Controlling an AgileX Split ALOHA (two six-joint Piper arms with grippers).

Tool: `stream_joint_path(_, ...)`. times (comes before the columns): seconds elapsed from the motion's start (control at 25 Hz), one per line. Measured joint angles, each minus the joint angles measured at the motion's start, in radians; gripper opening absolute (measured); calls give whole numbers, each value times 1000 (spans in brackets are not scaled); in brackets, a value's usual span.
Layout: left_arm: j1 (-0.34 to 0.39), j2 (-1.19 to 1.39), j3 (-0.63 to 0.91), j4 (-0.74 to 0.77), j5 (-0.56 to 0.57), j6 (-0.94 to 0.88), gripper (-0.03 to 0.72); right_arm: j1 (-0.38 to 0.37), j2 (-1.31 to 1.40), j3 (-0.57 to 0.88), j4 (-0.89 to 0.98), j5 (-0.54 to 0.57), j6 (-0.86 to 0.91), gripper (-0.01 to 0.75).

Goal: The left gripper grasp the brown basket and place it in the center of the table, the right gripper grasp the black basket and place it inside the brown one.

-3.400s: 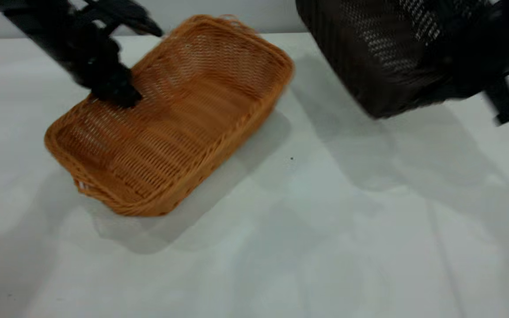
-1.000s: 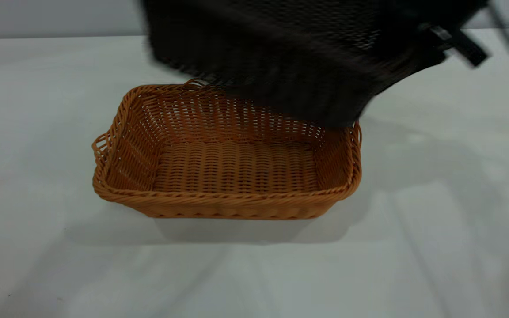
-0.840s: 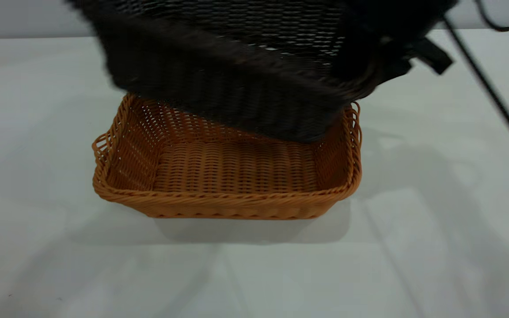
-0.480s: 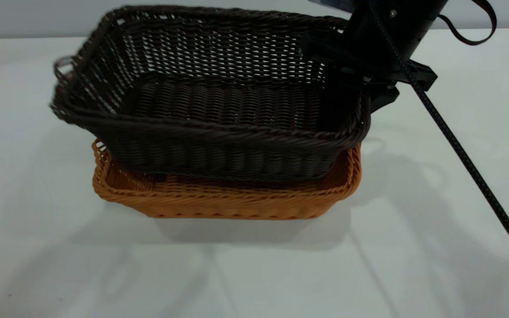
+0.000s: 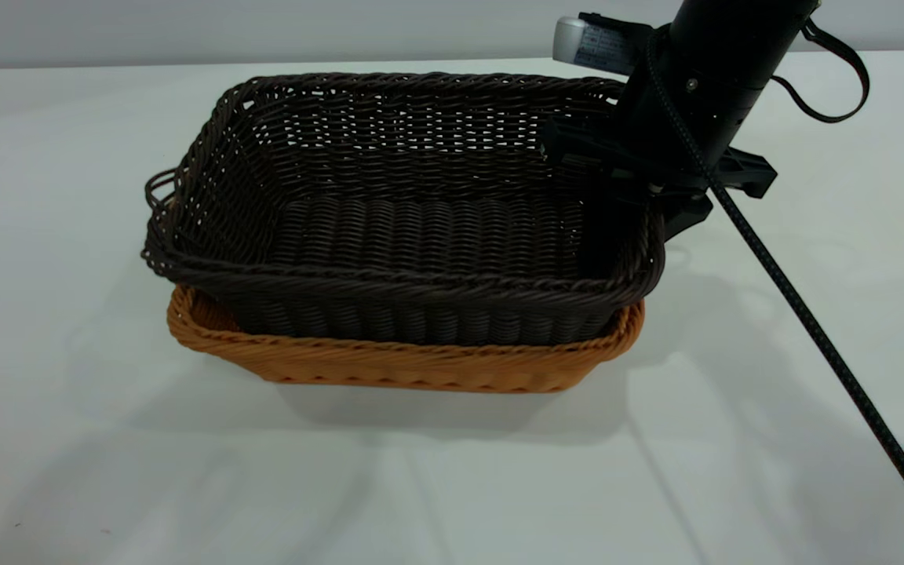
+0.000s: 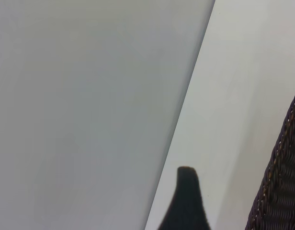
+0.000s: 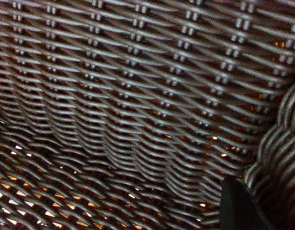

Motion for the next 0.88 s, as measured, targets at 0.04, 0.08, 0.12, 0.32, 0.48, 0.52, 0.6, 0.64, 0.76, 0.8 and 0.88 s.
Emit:
stream_joint_path(0.04, 0, 0, 0, 0, 0, 0, 539, 0, 0, 0, 0, -1, 0, 156)
stream_joint_path(0.08, 0, 0, 0, 0, 0, 0, 539, 0, 0, -1, -4, -1, 0, 161)
stream_joint_path(0.12, 0, 0, 0, 0, 0, -1, 539, 0, 0, -1, -6, -1, -1, 172)
stream_joint_path(0.32, 0, 0, 0, 0, 0, -1, 539, 1, -12, -3, -42, 17, -17, 339)
stream_joint_path(0.48, 0, -1, 0, 0, -2, -1, 539, 1, -58, -3, -156, 48, -43, 488)
stream_joint_path(0.52, 0, -4, 0, 0, -2, -1, 539, 1, -72, -3, -184, 57, -45, 510)
stream_joint_path(0.6, 0, -14, 0, 0, -2, -5, 539, 1, -115, -3, -237, 78, -37, 545)
stream_joint_path(0.64, 0, -22, 1, 0, -2, -14, 539, 1, -137, -3, -265, 93, -31, 553)
stream_joint_path(0.76, 0, -65, 2, 0, 3, -79, 539, 0, -239, -3, -324, 134, -1, 561)
stream_joint_path(0.8, 0, -90, 2, 0, 12, -102, 539, 0, -274, -3, -337, 147, 11, 562)
stream_joint_path(0.88, 0, -137, 2, 0, 43, -152, 539, 0, -368, -3, -357, 171, 32, 562)
